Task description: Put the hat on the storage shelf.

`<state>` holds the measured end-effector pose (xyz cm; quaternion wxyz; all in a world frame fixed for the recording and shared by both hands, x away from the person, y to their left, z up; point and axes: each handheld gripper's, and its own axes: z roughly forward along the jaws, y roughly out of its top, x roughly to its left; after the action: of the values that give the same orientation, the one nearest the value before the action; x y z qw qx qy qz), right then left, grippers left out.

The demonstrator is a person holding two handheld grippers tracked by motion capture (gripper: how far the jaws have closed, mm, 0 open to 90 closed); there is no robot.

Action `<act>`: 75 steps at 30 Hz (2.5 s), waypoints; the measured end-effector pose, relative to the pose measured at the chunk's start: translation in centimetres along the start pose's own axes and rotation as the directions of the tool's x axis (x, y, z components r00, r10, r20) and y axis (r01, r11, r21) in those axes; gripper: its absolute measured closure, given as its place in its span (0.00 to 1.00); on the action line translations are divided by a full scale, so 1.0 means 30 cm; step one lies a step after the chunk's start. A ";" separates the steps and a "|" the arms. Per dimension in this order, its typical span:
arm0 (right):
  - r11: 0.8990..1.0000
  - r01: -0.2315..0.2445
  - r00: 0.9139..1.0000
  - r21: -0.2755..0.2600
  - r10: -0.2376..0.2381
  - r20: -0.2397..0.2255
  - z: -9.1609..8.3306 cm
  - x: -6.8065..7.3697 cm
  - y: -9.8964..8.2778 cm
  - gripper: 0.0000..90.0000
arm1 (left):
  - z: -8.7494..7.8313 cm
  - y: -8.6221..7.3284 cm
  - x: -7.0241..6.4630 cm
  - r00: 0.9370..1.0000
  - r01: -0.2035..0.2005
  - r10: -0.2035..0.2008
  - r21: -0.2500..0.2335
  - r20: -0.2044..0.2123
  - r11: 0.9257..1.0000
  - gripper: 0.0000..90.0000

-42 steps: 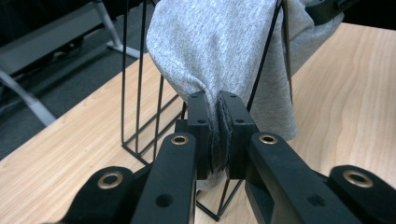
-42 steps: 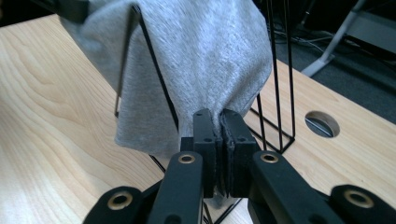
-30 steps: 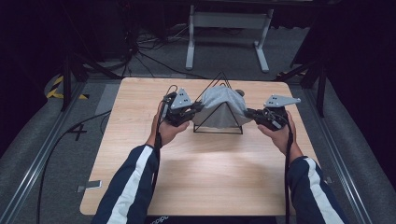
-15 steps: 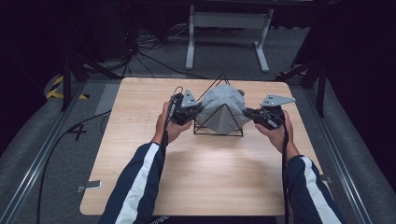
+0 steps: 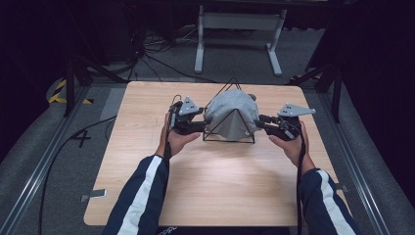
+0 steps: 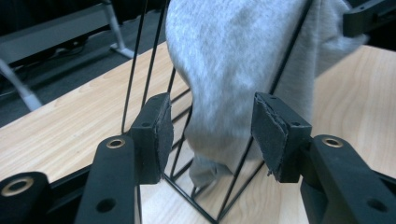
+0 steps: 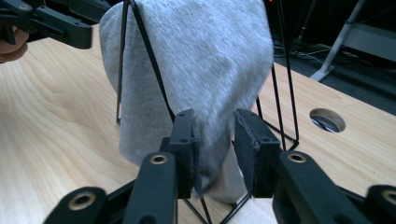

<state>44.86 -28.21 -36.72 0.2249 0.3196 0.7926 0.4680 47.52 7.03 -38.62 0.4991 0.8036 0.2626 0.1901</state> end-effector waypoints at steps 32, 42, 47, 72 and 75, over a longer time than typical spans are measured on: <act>0.981 -0.007 1.000 0.193 0.002 0.028 0.133 -0.029 -0.141 0.96 | 0.155 -0.062 0.007 0.997 -0.074 0.074 0.241 0.009 0.968 0.97; 0.977 -0.007 0.999 0.214 -0.002 0.042 0.158 -0.020 -0.148 0.96 | 0.170 -0.070 -0.002 0.998 -0.063 0.057 0.234 0.032 0.970 0.96; 0.977 0.000 0.998 0.213 -0.012 0.055 0.135 -0.028 -0.140 0.87 | 0.123 -0.059 0.004 0.999 -0.038 0.034 0.185 0.027 0.982 0.80; 0.973 0.011 0.995 0.232 -0.034 0.097 -0.228 0.013 -0.270 0.49 | -0.281 -0.220 -0.062 0.984 -0.163 0.178 0.338 -0.012 0.927 0.39; 0.966 0.018 0.994 0.257 -0.046 0.104 -0.264 0.032 -0.341 0.46 | -0.317 -0.290 -0.080 0.983 -0.173 0.185 0.366 0.001 0.915 0.37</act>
<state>35.98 -35.90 -42.19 0.2323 0.3580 0.8381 0.3399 38.22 15.40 -42.48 0.3175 0.8994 0.2272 0.1965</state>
